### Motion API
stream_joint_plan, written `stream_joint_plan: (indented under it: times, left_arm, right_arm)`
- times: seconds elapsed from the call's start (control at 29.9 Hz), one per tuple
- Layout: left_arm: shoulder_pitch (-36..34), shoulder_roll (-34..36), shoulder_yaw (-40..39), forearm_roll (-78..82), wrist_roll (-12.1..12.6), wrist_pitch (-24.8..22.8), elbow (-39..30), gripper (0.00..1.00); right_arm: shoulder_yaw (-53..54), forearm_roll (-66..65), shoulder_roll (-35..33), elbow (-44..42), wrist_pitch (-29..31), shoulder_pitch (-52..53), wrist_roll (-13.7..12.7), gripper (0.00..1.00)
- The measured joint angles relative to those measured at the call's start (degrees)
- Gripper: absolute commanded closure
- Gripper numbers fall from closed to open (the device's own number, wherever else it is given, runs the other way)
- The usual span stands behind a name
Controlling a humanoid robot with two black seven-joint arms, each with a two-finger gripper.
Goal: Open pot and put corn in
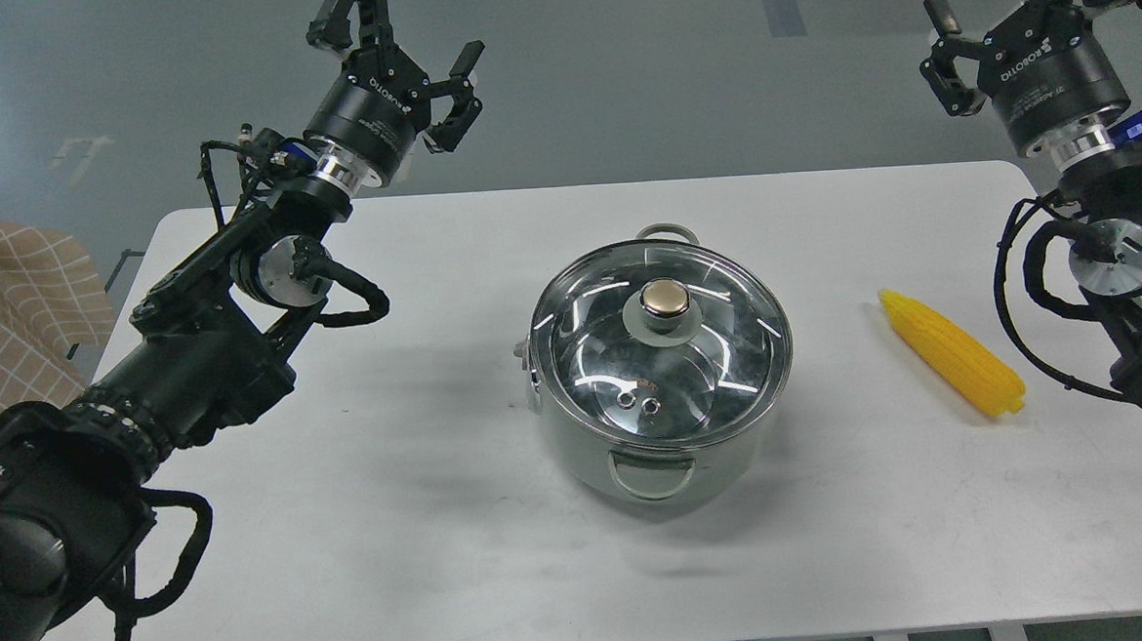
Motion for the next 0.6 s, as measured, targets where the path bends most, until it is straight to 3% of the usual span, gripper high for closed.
stream_joint_plan:
  times: [0.6]
  left_arm:
    - [-0.43,0.93,0.12,-0.27,-0.89,0.02,-3.09,0.02]
  right_arm:
    - [-0.28,0.03,0.26,0.27,0.04,-0.10,0.00,0.00]
